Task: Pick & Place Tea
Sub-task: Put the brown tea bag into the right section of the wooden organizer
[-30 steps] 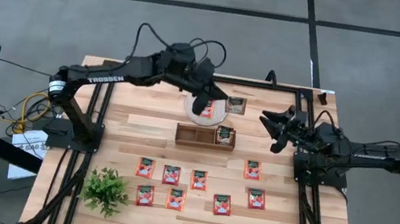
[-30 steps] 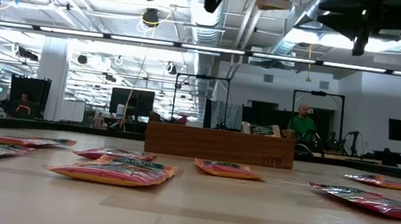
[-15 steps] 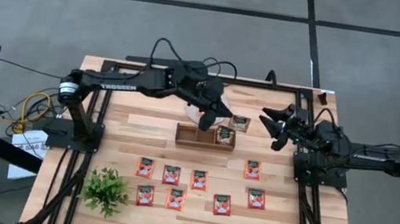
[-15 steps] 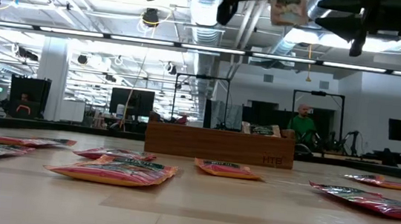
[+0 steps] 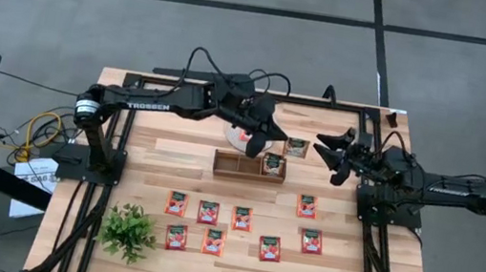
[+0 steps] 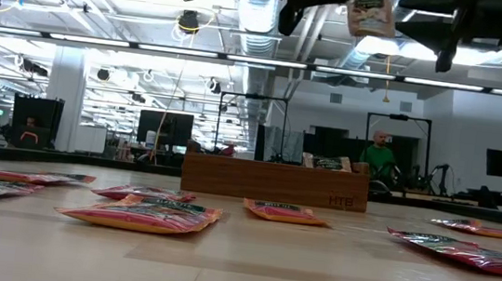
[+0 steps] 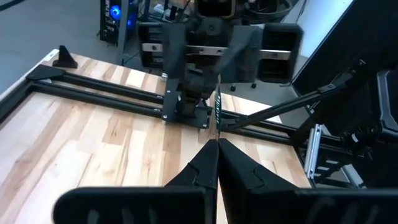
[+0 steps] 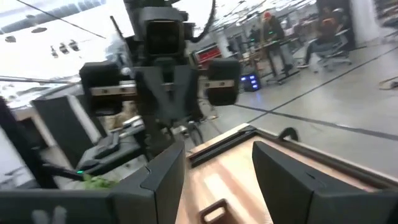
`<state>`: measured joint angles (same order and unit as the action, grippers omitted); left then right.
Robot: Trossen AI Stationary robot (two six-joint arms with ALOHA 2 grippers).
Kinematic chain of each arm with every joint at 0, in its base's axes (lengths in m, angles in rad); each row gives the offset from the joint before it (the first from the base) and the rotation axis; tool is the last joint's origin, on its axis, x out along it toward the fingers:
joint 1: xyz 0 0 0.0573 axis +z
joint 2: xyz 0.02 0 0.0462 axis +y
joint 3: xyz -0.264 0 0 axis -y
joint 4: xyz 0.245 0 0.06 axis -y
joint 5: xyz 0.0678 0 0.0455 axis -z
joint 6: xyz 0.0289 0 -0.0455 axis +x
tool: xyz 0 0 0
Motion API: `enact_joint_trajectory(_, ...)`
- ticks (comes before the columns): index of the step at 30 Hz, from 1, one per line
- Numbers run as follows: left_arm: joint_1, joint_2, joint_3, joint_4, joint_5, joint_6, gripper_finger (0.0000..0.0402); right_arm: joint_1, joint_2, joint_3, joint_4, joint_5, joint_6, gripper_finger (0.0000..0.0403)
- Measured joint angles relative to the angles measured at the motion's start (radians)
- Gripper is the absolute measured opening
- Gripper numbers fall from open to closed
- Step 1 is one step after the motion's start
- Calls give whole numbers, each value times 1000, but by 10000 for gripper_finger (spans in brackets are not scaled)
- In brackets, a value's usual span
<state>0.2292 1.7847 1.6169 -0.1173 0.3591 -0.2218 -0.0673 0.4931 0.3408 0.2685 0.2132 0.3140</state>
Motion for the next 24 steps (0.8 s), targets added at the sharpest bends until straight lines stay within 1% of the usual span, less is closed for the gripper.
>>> enact_joint_trajectory(6, 0, 0, 0, 10, 0, 15, 0, -1, 30, 0, 17, -6, 28, 182)
enact_joint_trajectory(15, 0, 0, 0, 8, -1, 14, 0, -1, 137, 0, 131, -57, 30, 185)
enact_joint_trajectory(24, 0, 0, 0, -53, -35, 26, 0, -1, 136, 28, 129, -116, 46, 184)
